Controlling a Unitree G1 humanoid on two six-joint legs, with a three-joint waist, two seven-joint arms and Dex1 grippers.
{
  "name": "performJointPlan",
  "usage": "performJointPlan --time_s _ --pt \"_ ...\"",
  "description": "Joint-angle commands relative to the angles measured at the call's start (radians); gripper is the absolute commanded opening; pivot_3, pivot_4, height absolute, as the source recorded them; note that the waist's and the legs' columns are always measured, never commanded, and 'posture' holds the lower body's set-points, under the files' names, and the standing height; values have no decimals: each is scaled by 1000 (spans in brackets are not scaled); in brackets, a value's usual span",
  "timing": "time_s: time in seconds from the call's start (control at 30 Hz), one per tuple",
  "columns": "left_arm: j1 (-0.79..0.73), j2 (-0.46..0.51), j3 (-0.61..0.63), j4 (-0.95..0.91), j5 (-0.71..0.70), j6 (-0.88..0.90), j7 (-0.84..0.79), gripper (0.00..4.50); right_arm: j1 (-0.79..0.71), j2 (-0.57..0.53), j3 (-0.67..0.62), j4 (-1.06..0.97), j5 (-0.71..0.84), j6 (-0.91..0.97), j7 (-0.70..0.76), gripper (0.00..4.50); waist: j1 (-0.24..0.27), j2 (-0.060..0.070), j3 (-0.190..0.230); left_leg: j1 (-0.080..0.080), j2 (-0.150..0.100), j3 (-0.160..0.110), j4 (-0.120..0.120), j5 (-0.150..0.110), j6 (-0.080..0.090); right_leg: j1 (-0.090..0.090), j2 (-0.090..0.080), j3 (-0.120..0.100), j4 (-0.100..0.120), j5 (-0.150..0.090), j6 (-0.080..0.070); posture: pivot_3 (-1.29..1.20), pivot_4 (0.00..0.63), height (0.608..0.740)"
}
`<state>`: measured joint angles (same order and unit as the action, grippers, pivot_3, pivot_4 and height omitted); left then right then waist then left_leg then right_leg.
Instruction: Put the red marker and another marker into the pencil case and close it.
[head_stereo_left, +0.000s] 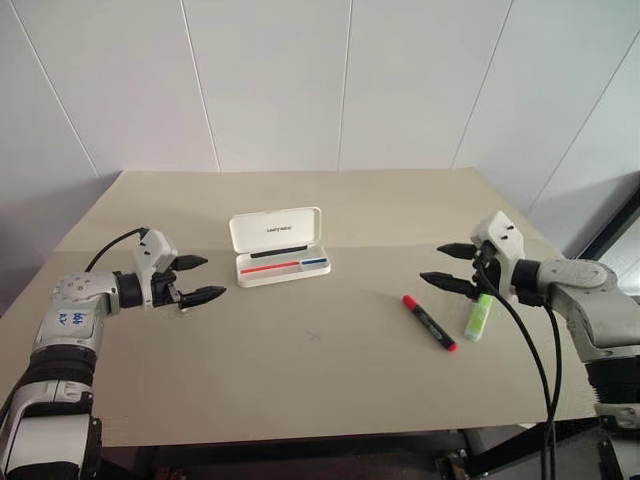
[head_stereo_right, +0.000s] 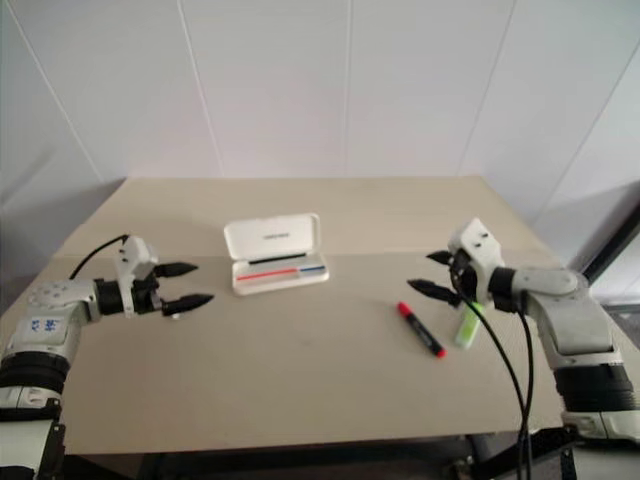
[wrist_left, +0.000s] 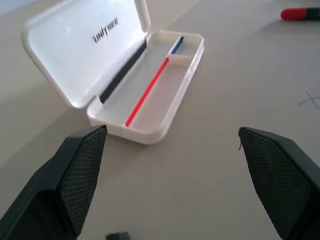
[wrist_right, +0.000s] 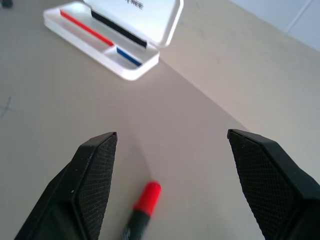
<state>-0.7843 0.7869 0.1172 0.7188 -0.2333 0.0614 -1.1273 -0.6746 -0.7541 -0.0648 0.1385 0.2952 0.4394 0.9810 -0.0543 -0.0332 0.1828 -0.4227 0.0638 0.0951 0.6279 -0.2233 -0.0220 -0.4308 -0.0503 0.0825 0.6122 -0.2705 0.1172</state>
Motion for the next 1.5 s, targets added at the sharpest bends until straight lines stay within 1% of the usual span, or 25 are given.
performJointPlan --time_s 0.03,0.2,0.37,0.47,0.57,0.63,0.8,1.0,1.23,1.5 --pt "-42 1 3 8 7 -16 -3 4488 -14 32 -5 -54 15 -13 -25 4500 0 0 0 0 0 0 0 0 0 0 0 0 0 0 1 0 150 740" --pt "-86 -12 -16 1 13 11 -8 4488 -15 78 -9 -95 25 6 -68 4500 1 0 0 -1 2 0 0 -1 -1 -1 2 0 1 0 1 0 150 740" --pt "-189 -64 -77 116 75 -43 -3 4488 43 108 3 -216 46 54 -106 4500 10 0 0 0 2 0 2 -1 -1 -1 3 0 2 0 1 0 150 740" --pt "-215 -81 -99 141 99 -53 -15 4488 84 114 5 -316 68 107 -131 4500 15 0 0 -1 2 0 2 -1 -1 -1 3 1 3 0 1 0 150 740" --pt "-234 -96 -117 207 134 -79 4 4488 113 147 -7 -392 94 153 -181 4500 12 0 0 -1 2 1 1 -1 -1 -2 4 2 3 0 1 0 150 740" --pt "-245 -101 -137 226 149 -82 -36 4488 130 155 -11 -447 110 185 -205 4500 12 0 0 -1 2 1 2 -1 -1 -4 4 3 5 0 0 0 150 740" --pt "-320 -146 -179 348 218 -123 -12 4488 183 180 -18 -546 150 246 -274 4500 23 -1 0 -1 2 1 3 -1 -2 -5 4 3 7 -1 -1 0 150 740" --pt "-380 -189 -205 448 274 -172 4 4488 227 207 -26 -605 176 280 -339 4500 26 -2 0 -1 2 1 3 -1 -2 -5 4 3 6 -1 -2 0 150 740" --pt "-450 -249 -233 546 351 -197 87 4488 266 215 -42 -654 205 296 -383 4500 25 -3 1 -2 2 1 3 -1 -2 -6 4 3 6 -1 -1 0 150 740" --pt "-494 -317 -240 600 406 -181 177 4488 302 168 -57 -651 198 273 -370 4500 24 -4 1 -2 2 1 3 -1 -2 -6 5 3 6 0 0 0 150 740"
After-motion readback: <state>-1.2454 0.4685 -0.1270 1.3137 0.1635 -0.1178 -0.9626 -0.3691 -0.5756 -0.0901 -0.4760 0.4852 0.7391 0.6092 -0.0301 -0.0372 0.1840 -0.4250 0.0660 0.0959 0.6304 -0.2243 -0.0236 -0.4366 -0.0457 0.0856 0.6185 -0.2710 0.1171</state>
